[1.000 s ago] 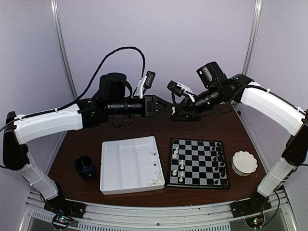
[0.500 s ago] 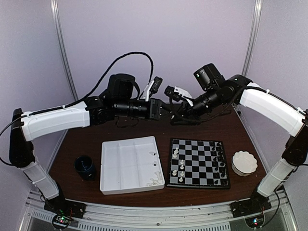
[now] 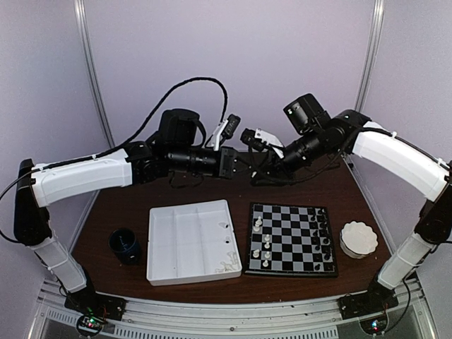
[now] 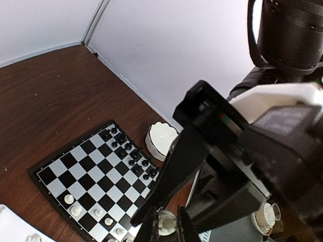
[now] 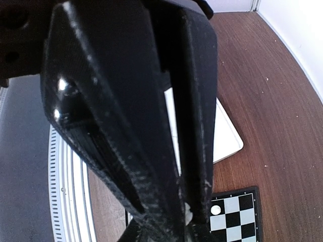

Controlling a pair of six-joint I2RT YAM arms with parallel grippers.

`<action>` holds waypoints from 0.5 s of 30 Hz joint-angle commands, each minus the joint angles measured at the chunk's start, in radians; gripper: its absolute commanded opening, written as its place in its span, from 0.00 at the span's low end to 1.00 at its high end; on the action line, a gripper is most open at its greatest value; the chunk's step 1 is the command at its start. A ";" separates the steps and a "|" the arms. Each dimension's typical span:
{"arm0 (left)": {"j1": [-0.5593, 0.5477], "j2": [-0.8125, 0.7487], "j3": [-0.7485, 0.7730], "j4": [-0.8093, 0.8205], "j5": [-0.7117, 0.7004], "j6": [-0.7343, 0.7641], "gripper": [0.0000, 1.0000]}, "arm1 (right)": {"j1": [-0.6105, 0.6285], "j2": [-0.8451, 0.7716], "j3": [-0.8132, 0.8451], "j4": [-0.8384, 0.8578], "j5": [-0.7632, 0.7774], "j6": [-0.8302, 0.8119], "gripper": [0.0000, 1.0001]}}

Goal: Set up the chess pieces on the board
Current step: Pass from the right arm to the left

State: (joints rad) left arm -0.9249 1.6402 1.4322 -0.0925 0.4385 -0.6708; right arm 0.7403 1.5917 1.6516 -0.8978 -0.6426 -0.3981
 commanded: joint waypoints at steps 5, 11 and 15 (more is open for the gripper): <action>0.002 -0.040 -0.077 -0.006 -0.055 0.155 0.07 | -0.167 -0.226 -0.124 -0.078 -0.060 -0.042 0.49; -0.059 -0.028 -0.229 0.052 -0.029 0.398 0.07 | -0.449 -0.380 -0.384 0.027 -0.182 0.006 0.53; -0.101 0.010 -0.332 0.166 -0.029 0.494 0.08 | -0.545 -0.434 -0.534 0.126 -0.198 0.026 0.54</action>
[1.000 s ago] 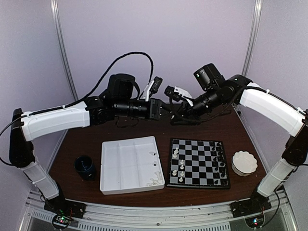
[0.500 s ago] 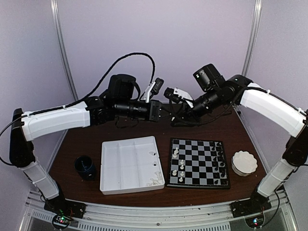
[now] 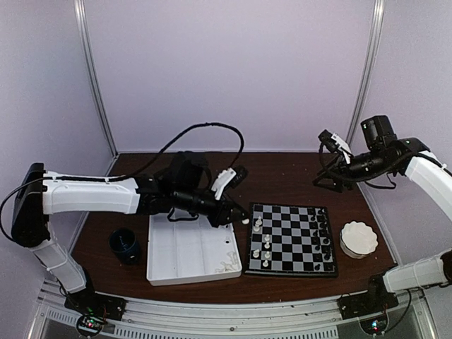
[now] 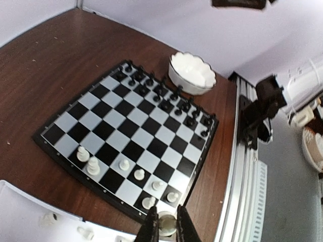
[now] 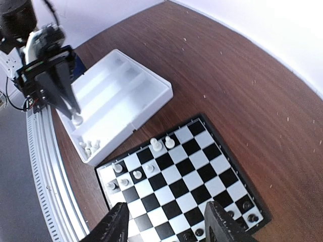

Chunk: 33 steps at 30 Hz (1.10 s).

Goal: Set up the chess pieces on the board
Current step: Pass from the right arm to the left, then place the rook at h1.

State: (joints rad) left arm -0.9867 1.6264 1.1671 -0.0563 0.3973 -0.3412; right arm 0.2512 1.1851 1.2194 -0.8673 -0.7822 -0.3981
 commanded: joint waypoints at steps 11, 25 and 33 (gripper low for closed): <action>-0.109 0.175 -0.034 0.143 0.013 0.275 0.08 | -0.073 -0.025 -0.186 0.156 -0.065 0.005 0.54; -0.161 0.289 0.022 0.080 -0.037 0.331 0.08 | -0.075 -0.025 -0.192 0.146 -0.083 -0.012 0.55; -0.162 0.331 0.030 0.082 -0.046 0.331 0.08 | -0.075 -0.017 -0.189 0.144 -0.082 -0.012 0.55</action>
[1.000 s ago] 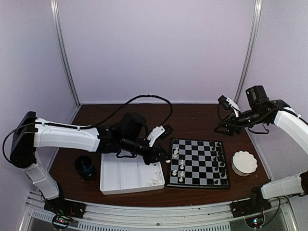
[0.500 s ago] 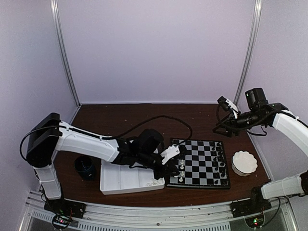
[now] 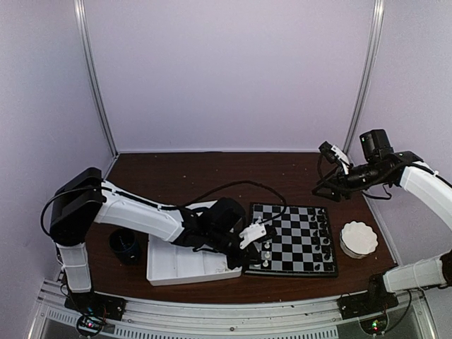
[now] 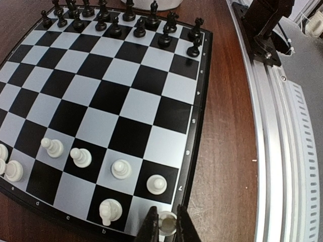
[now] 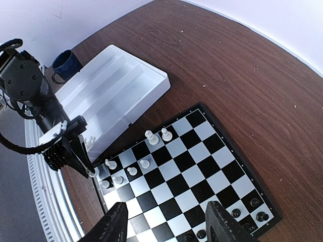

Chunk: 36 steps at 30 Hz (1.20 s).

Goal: Set up the chess pieces on the board
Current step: Place the rook at h1.

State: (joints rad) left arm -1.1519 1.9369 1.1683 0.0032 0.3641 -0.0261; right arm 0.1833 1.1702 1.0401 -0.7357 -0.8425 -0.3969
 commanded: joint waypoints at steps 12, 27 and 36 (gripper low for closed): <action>0.003 0.047 0.039 0.003 -0.025 0.048 0.09 | -0.007 0.002 -0.009 0.010 -0.021 -0.014 0.55; 0.003 0.062 0.051 -0.033 -0.060 0.064 0.09 | -0.008 0.003 -0.009 0.009 -0.024 -0.016 0.55; 0.004 0.059 0.056 -0.049 -0.056 0.071 0.13 | -0.008 0.002 -0.009 0.010 -0.024 -0.016 0.56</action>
State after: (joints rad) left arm -1.1519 1.9842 1.2007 -0.0296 0.3141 0.0273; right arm 0.1833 1.1706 1.0401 -0.7357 -0.8524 -0.3977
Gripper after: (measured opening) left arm 0.124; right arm 0.553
